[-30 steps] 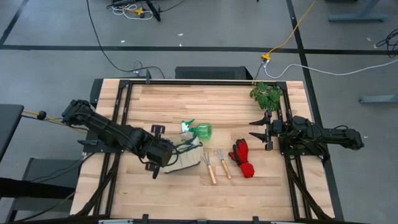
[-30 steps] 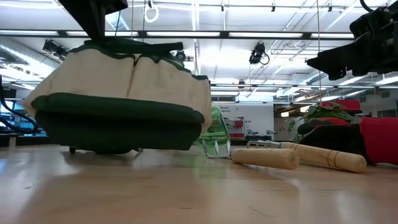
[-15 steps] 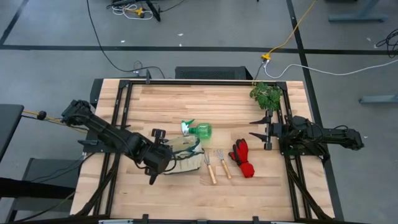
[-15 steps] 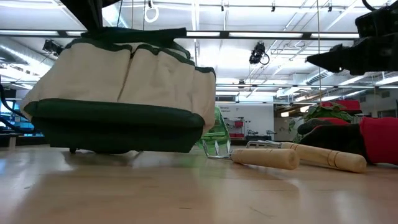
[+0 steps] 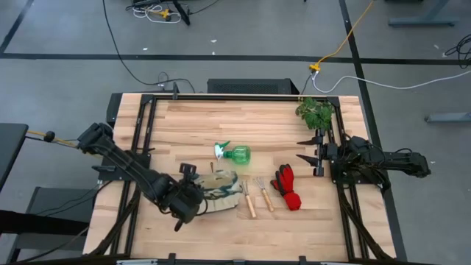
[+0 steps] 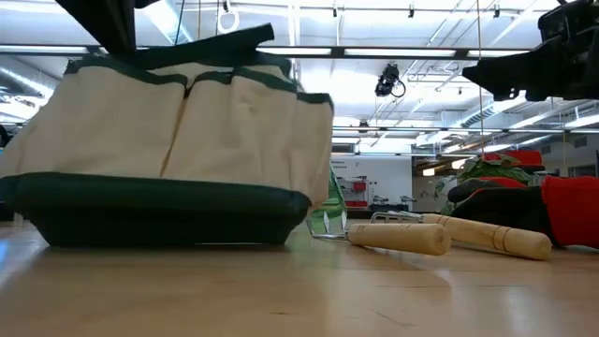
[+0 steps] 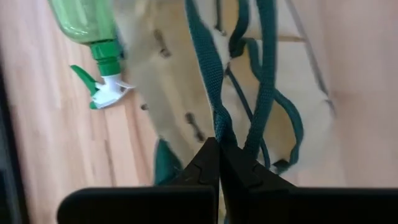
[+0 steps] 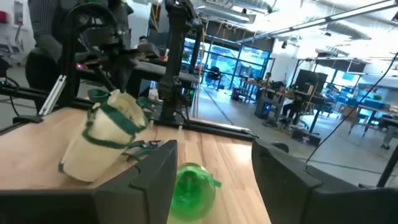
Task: Pick & Place Garden tools in Gardening bag
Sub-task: Move the tool bag on the top center
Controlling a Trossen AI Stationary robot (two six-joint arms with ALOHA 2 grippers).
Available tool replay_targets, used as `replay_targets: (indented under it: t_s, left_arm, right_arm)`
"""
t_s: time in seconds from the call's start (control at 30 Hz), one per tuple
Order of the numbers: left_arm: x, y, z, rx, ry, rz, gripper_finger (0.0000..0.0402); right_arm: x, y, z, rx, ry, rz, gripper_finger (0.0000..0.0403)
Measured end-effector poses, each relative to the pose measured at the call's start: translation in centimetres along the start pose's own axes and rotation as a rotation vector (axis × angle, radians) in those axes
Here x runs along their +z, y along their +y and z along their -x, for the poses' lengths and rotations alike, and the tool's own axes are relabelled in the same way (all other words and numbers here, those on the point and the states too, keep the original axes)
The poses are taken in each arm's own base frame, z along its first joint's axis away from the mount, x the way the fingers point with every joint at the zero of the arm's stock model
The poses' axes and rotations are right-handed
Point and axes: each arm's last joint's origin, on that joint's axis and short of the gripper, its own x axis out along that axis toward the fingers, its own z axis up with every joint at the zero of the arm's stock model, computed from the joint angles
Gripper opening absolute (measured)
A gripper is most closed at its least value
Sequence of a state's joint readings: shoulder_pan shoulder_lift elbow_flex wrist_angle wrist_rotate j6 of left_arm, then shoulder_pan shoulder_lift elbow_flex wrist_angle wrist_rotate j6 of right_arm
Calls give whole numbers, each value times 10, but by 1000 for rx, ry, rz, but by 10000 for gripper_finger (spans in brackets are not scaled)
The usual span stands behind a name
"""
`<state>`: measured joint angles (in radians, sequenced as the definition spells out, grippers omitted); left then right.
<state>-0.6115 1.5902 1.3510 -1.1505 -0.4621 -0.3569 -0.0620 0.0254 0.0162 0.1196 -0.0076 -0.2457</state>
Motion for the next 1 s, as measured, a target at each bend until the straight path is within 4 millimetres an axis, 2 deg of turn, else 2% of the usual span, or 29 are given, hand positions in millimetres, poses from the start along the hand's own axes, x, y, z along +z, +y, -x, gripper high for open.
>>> replay_targets:
  t_s: [0.17,0.37,0.5,0.6,0.77,0.87,1.0]
  left_arm:
    - [0,8,4,74,22,-8,2]
    - [15,32,43,223,-55,-27,2]
    - [23,57,55,354,-77,-48,2]
    - [29,80,52,461,-55,-50,2]
    - [31,126,36,602,42,-11,2]
    - [34,152,27,648,75,17,2]
    - [40,184,19,651,31,88,2]
  right_arm:
    - [0,0,0,1,1,-23,208]
    - [-1,0,0,2,9,-33,208]
    - [-1,0,0,2,8,-36,208]
    - [-1,0,0,2,8,-36,208]
    - [-1,0,0,2,8,-36,208]
    - [-1,0,0,2,8,-36,208]
    - [-1,0,0,2,8,-36,208]
